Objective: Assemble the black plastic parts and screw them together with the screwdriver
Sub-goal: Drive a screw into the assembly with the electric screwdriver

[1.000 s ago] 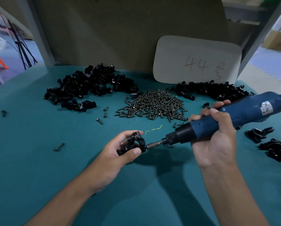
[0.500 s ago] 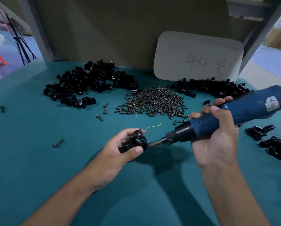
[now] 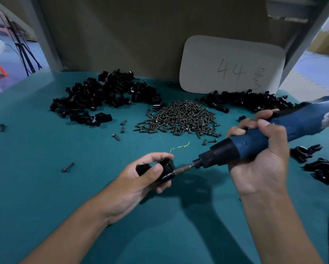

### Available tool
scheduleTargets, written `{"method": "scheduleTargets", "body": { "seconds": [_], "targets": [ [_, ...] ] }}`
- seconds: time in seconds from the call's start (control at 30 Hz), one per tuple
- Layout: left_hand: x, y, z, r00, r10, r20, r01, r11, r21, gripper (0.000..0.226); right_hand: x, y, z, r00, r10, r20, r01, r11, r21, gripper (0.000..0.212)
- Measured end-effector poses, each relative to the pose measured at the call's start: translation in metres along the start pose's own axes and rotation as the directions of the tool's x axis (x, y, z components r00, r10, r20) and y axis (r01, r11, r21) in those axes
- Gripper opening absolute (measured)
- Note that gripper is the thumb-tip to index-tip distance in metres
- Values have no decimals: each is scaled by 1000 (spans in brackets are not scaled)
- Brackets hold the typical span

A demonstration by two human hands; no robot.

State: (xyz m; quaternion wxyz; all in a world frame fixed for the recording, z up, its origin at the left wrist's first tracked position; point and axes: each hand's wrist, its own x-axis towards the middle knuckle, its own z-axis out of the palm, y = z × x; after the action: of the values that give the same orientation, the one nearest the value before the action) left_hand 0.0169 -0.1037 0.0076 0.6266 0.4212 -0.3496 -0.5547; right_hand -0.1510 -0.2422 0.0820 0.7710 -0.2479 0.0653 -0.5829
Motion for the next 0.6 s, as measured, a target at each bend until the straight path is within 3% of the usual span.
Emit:
{"method": "scheduleTargets", "body": {
  "seconds": [0.17, 0.4, 0.6],
  "targets": [
    [0, 2, -1, 999, -53, 9, 53, 996, 73, 62, 1, 2, -3, 999, 33, 12, -33, 999, 20, 32],
    [0, -1, 0, 1000, -6, -11, 8, 987, 163, 61, 4, 2, -7, 998, 58, -25, -56, 996, 67, 32],
    [-1, -4, -3, 972, 176, -157, -115, 936, 334, 37, 21, -19, -28, 938, 131, -321, -47, 965, 257, 23]
  ]
}}
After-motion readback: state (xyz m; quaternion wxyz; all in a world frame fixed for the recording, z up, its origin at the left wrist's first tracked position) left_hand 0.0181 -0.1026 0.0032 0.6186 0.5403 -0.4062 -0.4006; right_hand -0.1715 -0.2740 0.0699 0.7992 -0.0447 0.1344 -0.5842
